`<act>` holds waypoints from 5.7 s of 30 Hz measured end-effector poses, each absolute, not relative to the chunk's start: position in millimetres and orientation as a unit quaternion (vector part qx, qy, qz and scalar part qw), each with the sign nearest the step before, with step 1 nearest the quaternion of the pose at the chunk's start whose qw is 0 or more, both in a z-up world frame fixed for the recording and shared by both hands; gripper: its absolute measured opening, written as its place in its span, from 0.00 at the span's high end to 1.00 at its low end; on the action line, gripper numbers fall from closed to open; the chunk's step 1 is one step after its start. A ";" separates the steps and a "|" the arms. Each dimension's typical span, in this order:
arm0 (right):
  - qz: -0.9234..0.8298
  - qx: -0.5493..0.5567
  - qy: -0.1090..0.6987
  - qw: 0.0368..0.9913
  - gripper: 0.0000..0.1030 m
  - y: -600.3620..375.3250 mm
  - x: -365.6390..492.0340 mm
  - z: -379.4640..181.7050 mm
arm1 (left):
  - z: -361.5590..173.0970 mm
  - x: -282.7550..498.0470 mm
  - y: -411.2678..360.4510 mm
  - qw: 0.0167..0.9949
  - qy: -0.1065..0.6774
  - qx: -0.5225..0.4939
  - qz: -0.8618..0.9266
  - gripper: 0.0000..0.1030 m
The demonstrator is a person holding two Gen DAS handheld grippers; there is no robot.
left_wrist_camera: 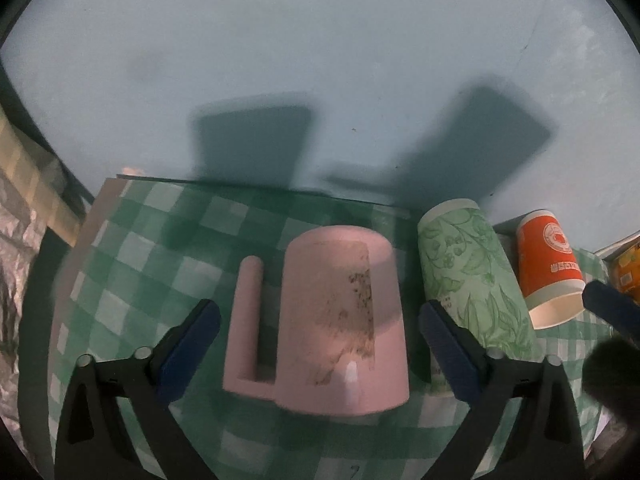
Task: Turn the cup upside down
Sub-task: 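Move the left gripper toward the pink mug lying on its side, then close the left gripper around the pink mug body and lift it, then grasp the pink mug with the right gripper while the left gripper releases it, then turn the pink mug rim-down and lower it onto the table with the right gripper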
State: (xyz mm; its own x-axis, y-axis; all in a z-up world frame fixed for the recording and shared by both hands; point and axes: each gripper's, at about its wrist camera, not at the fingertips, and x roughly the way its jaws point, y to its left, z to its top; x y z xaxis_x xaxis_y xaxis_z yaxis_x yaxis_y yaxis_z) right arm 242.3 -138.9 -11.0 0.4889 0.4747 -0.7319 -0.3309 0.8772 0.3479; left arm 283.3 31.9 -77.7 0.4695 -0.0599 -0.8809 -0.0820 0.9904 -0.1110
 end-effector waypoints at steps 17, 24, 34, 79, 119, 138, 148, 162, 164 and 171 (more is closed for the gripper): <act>0.223 0.075 0.459 0.857 0.09 -144.0 233.0 -16.8 | -100.0 305.2 19.4 0.836 0.546 -0.046 -0.017 0.29; 0.231 0.086 0.452 0.857 0.09 -151.2 223.6 -11.7 | -86.1 277.0 17.9 0.847 0.529 -0.037 -0.033 0.29; 0.254 0.074 0.433 0.862 0.09 -156.7 182.8 -1.5 | -50.2 203.8 5.1 0.860 0.502 -0.033 -0.089 0.29; 0.170 0.158 0.544 0.806 0.09 -238.6 128.3 -58.7 | -74.7 145.1 -112.2 0.831 0.534 -0.018 -0.153 0.22; 0.178 0.156 0.628 0.741 0.26 -188.9 166.4 -102.7 | -83.5 149.7 -4.8 0.844 0.524 -0.067 -0.091 0.16; 0.207 0.038 0.437 0.874 0.30 -179.0 101.4 -44.6 | -58.4 111.5 0.0 0.883 0.457 -0.079 -0.070 0.15; 0.160 -0.045 0.317 0.934 0.30 -168.1 78.0 -25.1 | -47.3 89.8 -2.0 0.903 0.420 -0.069 -0.058 0.15; 0.131 -0.067 0.254 0.956 0.30 -162.7 68.2 -19.9 | -62.1 101.4 7.3 0.899 0.424 -0.096 -0.040 0.14; 0.126 -0.068 0.248 0.958 0.30 -162.6 67.2 -20.4 | -64.4 103.1 8.1 0.898 0.427 -0.100 -0.039 0.14; 0.107 -0.085 0.219 0.966 0.30 -156.3 64.3 -24.5 | -64.7 104.3 8.6 0.901 0.422 -0.096 -0.032 0.14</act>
State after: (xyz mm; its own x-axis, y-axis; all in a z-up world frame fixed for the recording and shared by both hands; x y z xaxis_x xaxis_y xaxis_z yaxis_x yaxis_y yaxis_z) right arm 64.3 -156.3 -24.5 0.8810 0.1702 -0.4414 -0.2446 0.9625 -0.1170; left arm 104.3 8.6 -64.7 0.6412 -0.1383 -0.7548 -0.0238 0.9796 -0.1996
